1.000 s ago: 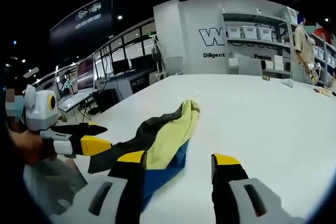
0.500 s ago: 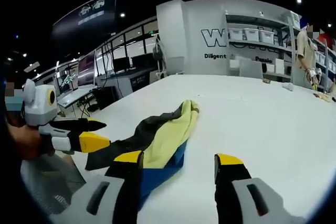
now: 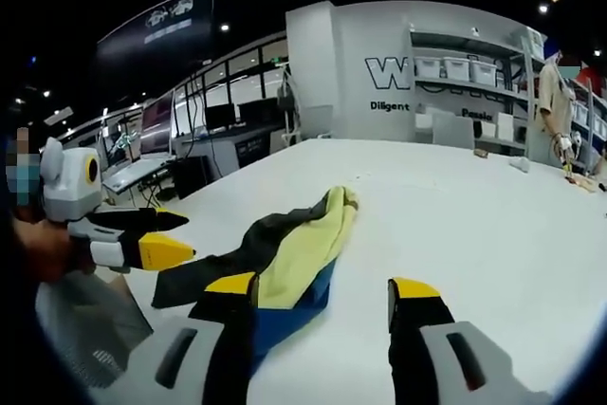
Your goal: Fold the garment on the visible template until the final outline fits inside the template.
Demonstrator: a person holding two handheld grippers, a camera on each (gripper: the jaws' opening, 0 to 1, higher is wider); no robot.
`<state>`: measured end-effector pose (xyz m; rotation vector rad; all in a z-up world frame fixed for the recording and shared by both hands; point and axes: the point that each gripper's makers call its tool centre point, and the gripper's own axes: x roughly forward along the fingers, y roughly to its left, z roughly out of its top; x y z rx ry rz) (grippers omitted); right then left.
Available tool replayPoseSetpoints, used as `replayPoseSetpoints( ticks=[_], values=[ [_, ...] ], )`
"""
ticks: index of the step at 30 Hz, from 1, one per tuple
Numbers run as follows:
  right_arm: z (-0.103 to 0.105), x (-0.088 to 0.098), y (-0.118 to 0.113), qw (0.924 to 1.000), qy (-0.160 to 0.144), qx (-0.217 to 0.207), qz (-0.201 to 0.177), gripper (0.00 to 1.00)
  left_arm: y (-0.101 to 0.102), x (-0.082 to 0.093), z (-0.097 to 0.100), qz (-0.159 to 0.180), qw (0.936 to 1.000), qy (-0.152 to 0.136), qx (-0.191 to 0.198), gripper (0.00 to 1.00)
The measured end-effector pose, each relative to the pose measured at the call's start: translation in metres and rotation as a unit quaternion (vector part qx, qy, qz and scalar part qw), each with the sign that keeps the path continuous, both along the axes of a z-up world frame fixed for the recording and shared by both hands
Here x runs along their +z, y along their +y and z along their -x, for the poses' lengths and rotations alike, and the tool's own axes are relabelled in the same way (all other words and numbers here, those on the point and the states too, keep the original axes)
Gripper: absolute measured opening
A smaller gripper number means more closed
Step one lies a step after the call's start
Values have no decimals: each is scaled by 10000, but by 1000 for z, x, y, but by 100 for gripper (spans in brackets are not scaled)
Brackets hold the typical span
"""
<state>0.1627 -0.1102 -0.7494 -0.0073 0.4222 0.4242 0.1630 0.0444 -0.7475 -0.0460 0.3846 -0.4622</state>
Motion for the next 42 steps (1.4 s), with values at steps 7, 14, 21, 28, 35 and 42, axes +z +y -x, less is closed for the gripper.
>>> replayPoseSetpoints(
  ticks=[7, 14, 21, 28, 35, 42],
  values=[
    [-17, 24, -1, 9999, -169, 25, 20, 54, 5, 15, -13, 30, 10000, -39, 31, 57],
    [-31, 45, 11, 9993, -320, 186, 30, 52, -2, 33, -27, 23, 9999, -149, -61, 56],
    [-50, 65, 9, 9986, -410, 292, 166, 49, 0, 46, -46, 24, 9999, -43, -102, 52],
    [-78, 69, 11, 9982, -504, 266, 184, 48, 0, 43, -72, 47, 9999, 38, -103, 52],
    [-90, 40, 13, 9995, -206, 177, 175, 45, -11, 21, -86, 113, 9994, 299, -153, 51],
    [-110, 32, 16, 9996, -142, 169, 185, 43, -18, 2, -122, -64, 9988, 462, -142, 48]
  ],
)
